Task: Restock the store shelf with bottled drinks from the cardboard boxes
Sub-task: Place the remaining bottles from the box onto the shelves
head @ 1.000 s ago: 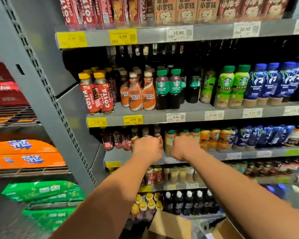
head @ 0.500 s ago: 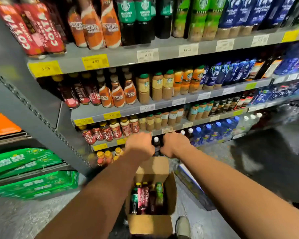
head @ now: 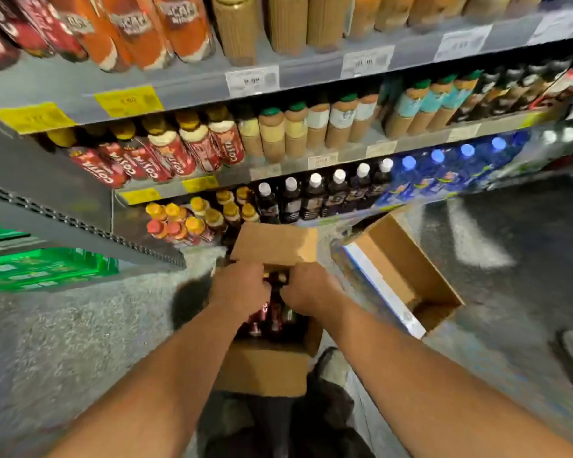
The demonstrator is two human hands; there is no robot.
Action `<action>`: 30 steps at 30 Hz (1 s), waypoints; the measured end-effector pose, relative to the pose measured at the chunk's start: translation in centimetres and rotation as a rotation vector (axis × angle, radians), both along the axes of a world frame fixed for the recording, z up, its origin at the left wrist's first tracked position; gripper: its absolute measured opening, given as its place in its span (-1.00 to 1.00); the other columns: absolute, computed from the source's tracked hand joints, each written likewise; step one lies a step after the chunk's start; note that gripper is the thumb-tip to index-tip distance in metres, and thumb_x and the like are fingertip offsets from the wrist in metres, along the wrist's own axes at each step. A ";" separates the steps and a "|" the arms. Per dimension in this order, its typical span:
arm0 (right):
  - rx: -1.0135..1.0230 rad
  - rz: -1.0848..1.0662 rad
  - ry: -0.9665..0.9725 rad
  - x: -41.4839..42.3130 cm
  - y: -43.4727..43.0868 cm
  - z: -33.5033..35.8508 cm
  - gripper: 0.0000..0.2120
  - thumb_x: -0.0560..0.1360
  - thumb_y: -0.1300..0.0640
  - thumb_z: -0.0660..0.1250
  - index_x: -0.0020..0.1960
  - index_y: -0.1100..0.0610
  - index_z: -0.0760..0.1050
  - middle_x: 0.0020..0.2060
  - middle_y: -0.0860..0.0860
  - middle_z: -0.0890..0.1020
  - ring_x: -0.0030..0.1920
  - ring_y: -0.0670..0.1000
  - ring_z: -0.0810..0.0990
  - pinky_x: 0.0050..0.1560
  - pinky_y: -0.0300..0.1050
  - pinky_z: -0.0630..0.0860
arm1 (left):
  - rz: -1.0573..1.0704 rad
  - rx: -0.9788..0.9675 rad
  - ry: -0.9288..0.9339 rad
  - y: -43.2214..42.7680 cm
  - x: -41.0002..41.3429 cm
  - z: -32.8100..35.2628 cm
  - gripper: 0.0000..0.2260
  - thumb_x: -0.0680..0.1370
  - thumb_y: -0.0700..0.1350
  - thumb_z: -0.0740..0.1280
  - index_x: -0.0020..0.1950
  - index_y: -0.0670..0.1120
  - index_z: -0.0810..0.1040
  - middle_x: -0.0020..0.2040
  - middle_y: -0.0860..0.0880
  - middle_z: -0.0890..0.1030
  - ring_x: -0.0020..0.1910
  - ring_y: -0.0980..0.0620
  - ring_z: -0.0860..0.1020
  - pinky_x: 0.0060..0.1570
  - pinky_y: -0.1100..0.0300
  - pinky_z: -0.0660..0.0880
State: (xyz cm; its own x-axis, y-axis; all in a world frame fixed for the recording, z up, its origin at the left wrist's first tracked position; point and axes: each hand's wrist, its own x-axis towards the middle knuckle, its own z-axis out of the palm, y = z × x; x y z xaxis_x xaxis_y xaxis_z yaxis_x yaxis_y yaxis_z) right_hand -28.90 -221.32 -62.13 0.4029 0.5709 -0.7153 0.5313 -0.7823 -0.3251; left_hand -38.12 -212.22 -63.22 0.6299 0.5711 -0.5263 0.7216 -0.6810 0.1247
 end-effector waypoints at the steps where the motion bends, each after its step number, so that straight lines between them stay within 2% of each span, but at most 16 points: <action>1: -0.010 -0.034 0.033 -0.2 -0.4 -2.1 -0.70 0.51 0.04 0.21 0.09 0.21 0.55 0.04 0.16 0.61 0.07 0.18 0.59 -0.12 -0.09 0.47 | 0.025 -0.012 0.000 0.0 -0.2 -2.2 -0.82 0.56 0.03 0.23 -0.15 -0.05 0.49 -0.24 -0.04 0.45 -0.34 0.01 0.40 -0.36 0.18 0.34; 4: -0.059 -0.078 0.109 -1.4 -1.8 -8.6 -0.72 0.53 0.06 0.20 0.07 0.22 0.56 0.04 0.17 0.62 0.07 0.17 0.59 -0.07 -0.09 0.50 | 0.097 -0.103 0.048 -0.5 -1.4 -8.9 -0.77 0.58 0.02 0.18 -0.21 -0.05 0.48 -0.16 -0.09 0.59 -0.21 -0.08 0.53 -0.31 0.14 0.38; 5: -0.084 -0.089 0.132 -1.7 -2.2 -10.9 -0.75 0.54 0.07 0.20 0.02 0.20 0.56 0.00 0.17 0.62 0.01 0.16 0.59 -0.15 -0.11 0.48 | 0.117 -0.131 0.072 -0.8 -2.0 -11.2 -0.80 0.57 0.00 0.19 -0.19 -0.04 0.48 -0.14 -0.08 0.59 -0.15 -0.11 0.55 -0.28 0.12 0.41; 7: -0.121 -0.198 0.184 -2.1 -2.6 -15.5 -0.84 0.51 0.09 0.23 -0.19 0.12 0.49 -0.16 0.12 0.58 -0.17 0.09 0.54 -0.36 -0.19 0.38 | 0.163 -0.169 0.104 -1.1 -3.3 -15.4 -0.87 0.54 -0.02 0.23 -0.09 -0.02 0.54 -0.09 -0.06 0.58 -0.09 -0.10 0.55 -0.20 0.08 0.45; 9: -0.122 -0.306 0.203 -2.7 -2.4 -19.7 -0.78 0.49 0.07 0.25 -0.31 0.04 0.37 -0.24 0.04 0.53 -0.27 0.02 0.49 -0.40 -0.19 0.32 | 0.226 -0.198 0.099 -1.2 -4.4 -19.1 -0.85 0.52 -0.04 0.27 0.04 -0.01 0.57 -0.06 -0.05 0.57 -0.05 -0.09 0.55 -0.15 0.07 0.47; 10: -0.133 -0.347 0.219 -3.0 -2.0 -21.8 -0.79 0.50 0.05 0.26 -0.29 0.04 0.37 -0.23 0.02 0.52 -0.27 0.00 0.50 -0.38 -0.19 0.34 | 0.260 -0.219 0.085 -1.1 -4.9 -20.9 -0.82 0.51 -0.05 0.28 0.08 -0.02 0.56 -0.03 -0.06 0.56 -0.03 -0.10 0.54 -0.13 0.06 0.47; 12: -0.188 -0.414 0.254 -3.7 -1.1 -25.7 -0.85 0.51 0.02 0.29 -0.06 0.10 0.45 -0.09 0.04 0.54 -0.14 0.05 0.55 -0.27 -0.18 0.40 | 0.331 -0.269 0.070 -1.0 -5.9 -24.7 -0.77 0.50 -0.07 0.30 0.14 -0.07 0.53 0.04 -0.09 0.53 0.02 -0.12 0.52 -0.05 0.04 0.48; 14: -0.257 -0.491 0.254 -4.2 -0.1 -29.8 -0.60 0.51 -0.01 0.32 0.26 0.17 0.39 0.14 0.12 0.50 0.08 0.13 0.54 -0.14 -0.14 0.43 | 0.398 -0.293 0.084 -0.6 -6.8 -28.7 -0.68 0.50 -0.08 0.33 0.23 -0.10 0.46 0.15 -0.12 0.49 0.12 -0.14 0.49 0.06 0.01 0.47; 16: -0.304 -0.569 0.252 -4.7 0.5 -33.6 -0.45 0.52 -0.03 0.32 0.39 0.19 0.26 0.25 0.15 0.45 0.17 0.15 0.50 -0.02 -0.10 0.46 | 0.515 -0.325 0.114 -0.1 -7.7 -32.6 -0.55 0.49 -0.09 0.36 0.35 -0.12 0.37 0.27 -0.15 0.42 0.23 -0.17 0.44 0.18 -0.01 0.40; 19: -0.304 -0.752 0.245 -5.3 0.7 -38.4 -0.40 0.50 0.02 0.35 0.44 0.18 0.20 0.27 0.16 0.43 0.17 0.14 0.49 0.05 -0.04 0.50 | 0.872 -0.416 0.113 0.6 -8.6 -37.4 -0.38 0.47 -0.09 0.41 0.47 -0.15 0.24 0.40 -0.18 0.33 0.35 -0.19 0.35 0.32 0.00 0.31; 21: -0.313 -0.828 0.230 -5.6 0.5 -41.0 -0.37 0.48 0.02 0.37 0.43 0.18 0.20 0.27 0.16 0.43 0.19 0.16 0.49 0.15 0.04 0.50 | 1.026 -0.454 0.104 0.7 -9.0 -39.9 -0.33 0.47 -0.11 0.42 0.50 -0.16 0.18 0.44 -0.18 0.28 0.39 -0.18 0.32 0.35 0.01 0.27; 23: -0.318 -0.858 0.224 -5.8 0.1 -43.0 -0.37 0.47 -0.01 0.37 0.42 0.19 0.23 0.27 0.16 0.45 0.21 0.18 0.49 0.20 0.09 0.48 | 1.058 -0.429 0.070 0.4 -9.3 -41.7 -0.32 0.47 -0.11 0.42 0.50 -0.15 0.16 0.45 -0.17 0.23 0.40 -0.18 0.30 0.37 0.00 0.26; 28: -0.259 -1.019 0.238 -6.2 -0.2 -46.3 -0.49 0.47 0.04 0.37 0.36 0.15 0.33 0.24 0.14 0.50 0.18 0.17 0.54 0.18 0.12 0.51 | 1.033 -0.210 0.056 -0.8 -9.3 -44.1 -0.28 0.44 -0.09 0.45 0.48 -0.20 0.16 0.44 -0.20 0.24 0.42 -0.20 0.24 0.37 -0.06 0.22; 30: -0.256 -1.026 0.208 -6.2 -0.3 -47.0 -0.46 0.45 0.06 0.41 0.36 0.15 0.33 0.24 0.13 0.49 0.18 0.16 0.54 0.17 0.10 0.52 | 1.043 -0.218 0.045 -0.5 -9.2 -44.7 -0.30 0.44 -0.08 0.46 0.46 -0.22 0.19 0.42 -0.21 0.29 0.40 -0.20 0.27 0.34 -0.03 0.26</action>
